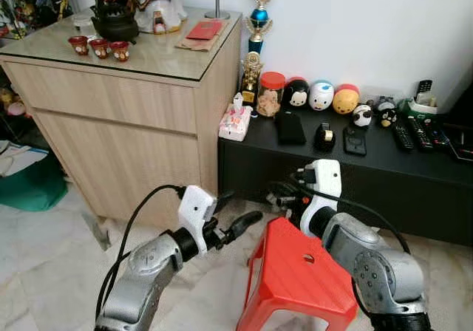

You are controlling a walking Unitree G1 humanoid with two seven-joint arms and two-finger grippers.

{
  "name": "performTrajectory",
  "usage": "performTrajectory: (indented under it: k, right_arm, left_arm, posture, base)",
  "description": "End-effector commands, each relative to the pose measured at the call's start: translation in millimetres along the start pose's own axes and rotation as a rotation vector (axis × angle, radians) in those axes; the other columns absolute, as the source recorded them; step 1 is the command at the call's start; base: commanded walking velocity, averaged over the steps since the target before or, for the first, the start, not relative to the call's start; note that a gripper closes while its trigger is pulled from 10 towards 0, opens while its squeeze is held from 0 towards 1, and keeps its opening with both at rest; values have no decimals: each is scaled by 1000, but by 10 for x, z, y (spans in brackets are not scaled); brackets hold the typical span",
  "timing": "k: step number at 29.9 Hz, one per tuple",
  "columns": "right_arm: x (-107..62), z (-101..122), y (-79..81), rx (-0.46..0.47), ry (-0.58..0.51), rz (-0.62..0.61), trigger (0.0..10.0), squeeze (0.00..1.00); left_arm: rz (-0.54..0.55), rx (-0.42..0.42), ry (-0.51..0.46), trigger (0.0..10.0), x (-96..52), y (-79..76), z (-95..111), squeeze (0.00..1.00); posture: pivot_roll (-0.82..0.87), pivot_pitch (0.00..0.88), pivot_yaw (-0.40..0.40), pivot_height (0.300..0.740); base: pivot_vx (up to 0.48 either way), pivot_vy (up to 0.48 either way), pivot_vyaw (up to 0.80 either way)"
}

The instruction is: Hang keys on a hook

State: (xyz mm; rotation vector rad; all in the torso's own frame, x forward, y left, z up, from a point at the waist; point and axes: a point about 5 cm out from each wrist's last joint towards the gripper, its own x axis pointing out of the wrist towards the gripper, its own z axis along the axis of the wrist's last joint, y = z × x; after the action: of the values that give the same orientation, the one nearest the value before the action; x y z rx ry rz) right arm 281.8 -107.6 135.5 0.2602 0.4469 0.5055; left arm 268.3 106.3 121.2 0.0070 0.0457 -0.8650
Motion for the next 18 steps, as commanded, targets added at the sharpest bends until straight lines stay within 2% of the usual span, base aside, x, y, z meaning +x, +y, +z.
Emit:
performTrajectory:
  k: [1,8,14,18]
  right_arm:
    - [-41,61,58,-35,6,21,10000,0]
    - [-58,105,135,-71,29,47,10000,0]
    - [-68,151,223,-71,32,76,10000,0]
    - [-72,151,252,-71,36,81,10000,0]
  left_arm:
    - [-55,36,19,10000,37,-64,39,0]
    - [-102,33,53,10000,47,-84,18,0]
    - [-84,-23,57,10000,43,-22,-16,0]
    - [-79,-28,59,10000,44,3,-25,0]
  posture:
    - [-30,0,-78,740]
    - [-29,0,-75,740]
    - [-26,0,-73,740]
    - [-27,0,-73,740]
  base:
    - [0,0,0]
    - [0,0,0]
    - [0,0,0]
    - [0,0,0]
